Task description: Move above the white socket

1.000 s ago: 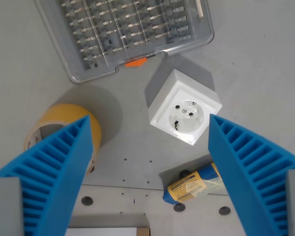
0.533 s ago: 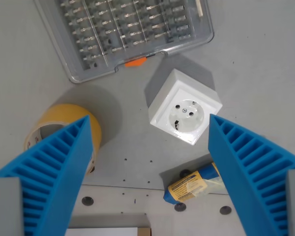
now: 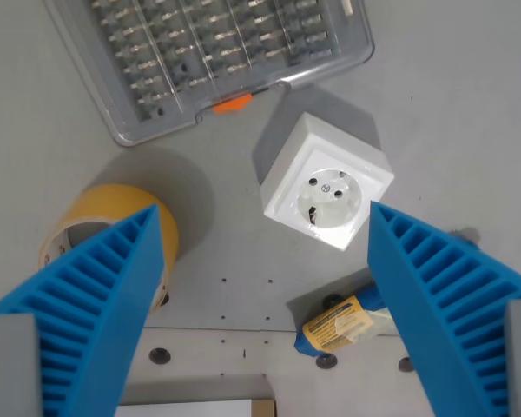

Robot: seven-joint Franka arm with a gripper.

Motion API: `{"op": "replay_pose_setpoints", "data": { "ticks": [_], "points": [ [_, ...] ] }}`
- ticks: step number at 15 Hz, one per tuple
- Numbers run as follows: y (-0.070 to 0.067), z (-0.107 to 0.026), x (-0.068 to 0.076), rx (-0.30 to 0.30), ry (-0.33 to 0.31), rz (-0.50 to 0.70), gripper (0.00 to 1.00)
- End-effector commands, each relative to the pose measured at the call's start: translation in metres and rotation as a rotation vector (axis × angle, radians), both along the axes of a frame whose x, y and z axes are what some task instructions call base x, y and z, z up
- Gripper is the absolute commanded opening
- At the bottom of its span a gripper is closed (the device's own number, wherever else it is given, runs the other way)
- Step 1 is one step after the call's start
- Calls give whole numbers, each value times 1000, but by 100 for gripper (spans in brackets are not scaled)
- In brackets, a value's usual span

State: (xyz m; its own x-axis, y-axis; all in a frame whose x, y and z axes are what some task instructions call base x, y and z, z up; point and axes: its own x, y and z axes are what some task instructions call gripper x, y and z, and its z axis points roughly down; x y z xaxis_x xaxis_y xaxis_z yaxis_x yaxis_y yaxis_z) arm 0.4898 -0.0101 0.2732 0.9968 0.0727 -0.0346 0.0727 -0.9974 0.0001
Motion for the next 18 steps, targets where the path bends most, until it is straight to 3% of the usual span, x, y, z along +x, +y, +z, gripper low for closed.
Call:
{"op": "replay_pose_setpoints", "data": {
  "ticks": [1,18],
  "points": [
    [-5,-11,-7,-7,-87,-134,100],
    [-26,-64,-27,3,-99,-391,100]
  ]
}}
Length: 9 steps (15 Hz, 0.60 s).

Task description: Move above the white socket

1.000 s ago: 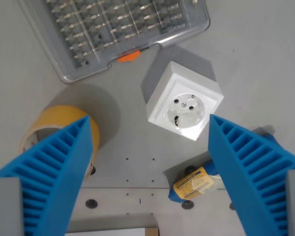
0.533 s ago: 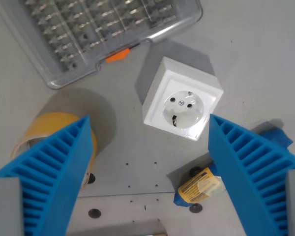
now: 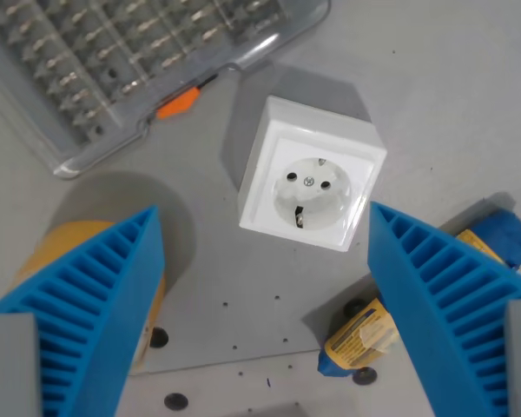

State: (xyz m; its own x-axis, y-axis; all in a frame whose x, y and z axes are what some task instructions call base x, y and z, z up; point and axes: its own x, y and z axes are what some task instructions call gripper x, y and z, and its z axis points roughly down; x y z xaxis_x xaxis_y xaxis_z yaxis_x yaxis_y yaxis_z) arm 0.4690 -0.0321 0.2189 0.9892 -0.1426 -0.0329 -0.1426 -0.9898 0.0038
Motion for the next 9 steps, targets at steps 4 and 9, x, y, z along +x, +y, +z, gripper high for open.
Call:
{"op": "replay_pose_setpoints", "data": {
  "ticks": [4,9],
  "points": [
    [-10,-22,-11,-1,-102,-217,100],
    [-16,-36,-17,4,-104,-250,100]
  ]
}}
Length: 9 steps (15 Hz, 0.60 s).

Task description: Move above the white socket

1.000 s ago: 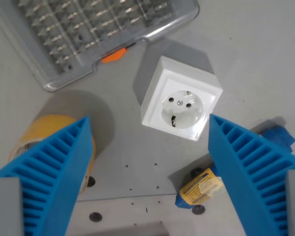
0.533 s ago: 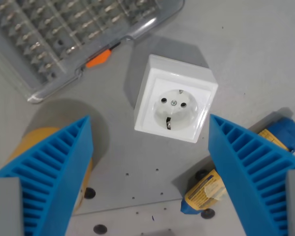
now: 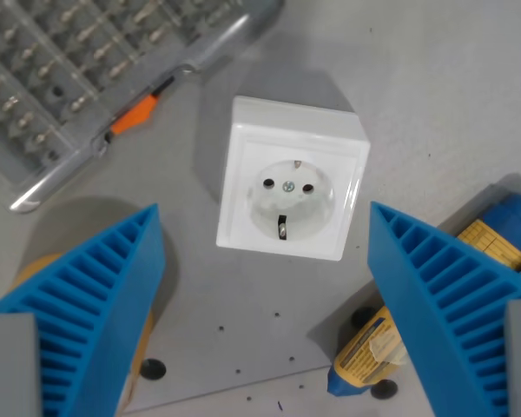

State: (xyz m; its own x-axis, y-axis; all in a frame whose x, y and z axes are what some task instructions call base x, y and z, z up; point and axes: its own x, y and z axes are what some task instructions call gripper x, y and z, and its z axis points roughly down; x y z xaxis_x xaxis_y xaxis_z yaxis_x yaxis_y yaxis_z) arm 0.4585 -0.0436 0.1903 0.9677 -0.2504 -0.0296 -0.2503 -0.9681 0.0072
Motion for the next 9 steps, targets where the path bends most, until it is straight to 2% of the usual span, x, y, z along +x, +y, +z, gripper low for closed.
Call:
{"op": "replay_pose_setpoints", "data": {
  "ticks": [1,9],
  "points": [
    [-5,-10,-7,3,-101,-147,100],
    [-11,-22,-12,9,-105,-160,100]
  ]
}}
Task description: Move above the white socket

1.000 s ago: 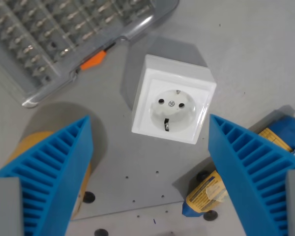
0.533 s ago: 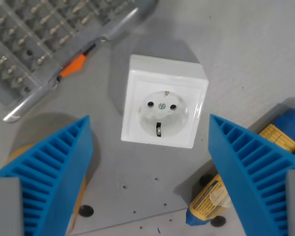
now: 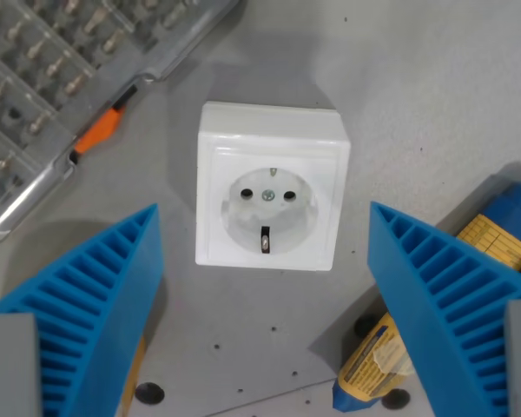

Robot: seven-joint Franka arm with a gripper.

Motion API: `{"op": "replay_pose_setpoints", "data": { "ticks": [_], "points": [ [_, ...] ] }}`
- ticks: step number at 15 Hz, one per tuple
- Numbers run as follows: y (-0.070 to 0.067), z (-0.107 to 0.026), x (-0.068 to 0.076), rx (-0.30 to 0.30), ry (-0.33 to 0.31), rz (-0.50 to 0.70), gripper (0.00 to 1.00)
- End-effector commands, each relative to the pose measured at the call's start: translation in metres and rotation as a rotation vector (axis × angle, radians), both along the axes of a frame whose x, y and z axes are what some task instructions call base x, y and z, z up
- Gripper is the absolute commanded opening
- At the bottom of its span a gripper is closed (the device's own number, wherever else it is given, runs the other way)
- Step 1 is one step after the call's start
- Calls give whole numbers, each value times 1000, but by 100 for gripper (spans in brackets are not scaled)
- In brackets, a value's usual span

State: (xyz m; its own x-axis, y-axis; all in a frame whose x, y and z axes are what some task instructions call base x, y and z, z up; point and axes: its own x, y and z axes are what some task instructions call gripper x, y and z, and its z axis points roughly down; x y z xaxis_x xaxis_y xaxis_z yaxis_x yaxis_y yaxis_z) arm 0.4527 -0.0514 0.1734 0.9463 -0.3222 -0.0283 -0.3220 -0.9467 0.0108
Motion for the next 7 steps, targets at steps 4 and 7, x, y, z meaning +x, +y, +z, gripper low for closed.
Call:
{"op": "replay_pose_setpoints", "data": {
  "ticks": [4,7],
  "points": [
    [-5,-9,-8,10,-112,-75,100],
    [-5,-10,-9,11,-110,-66,100]
  ]
}}
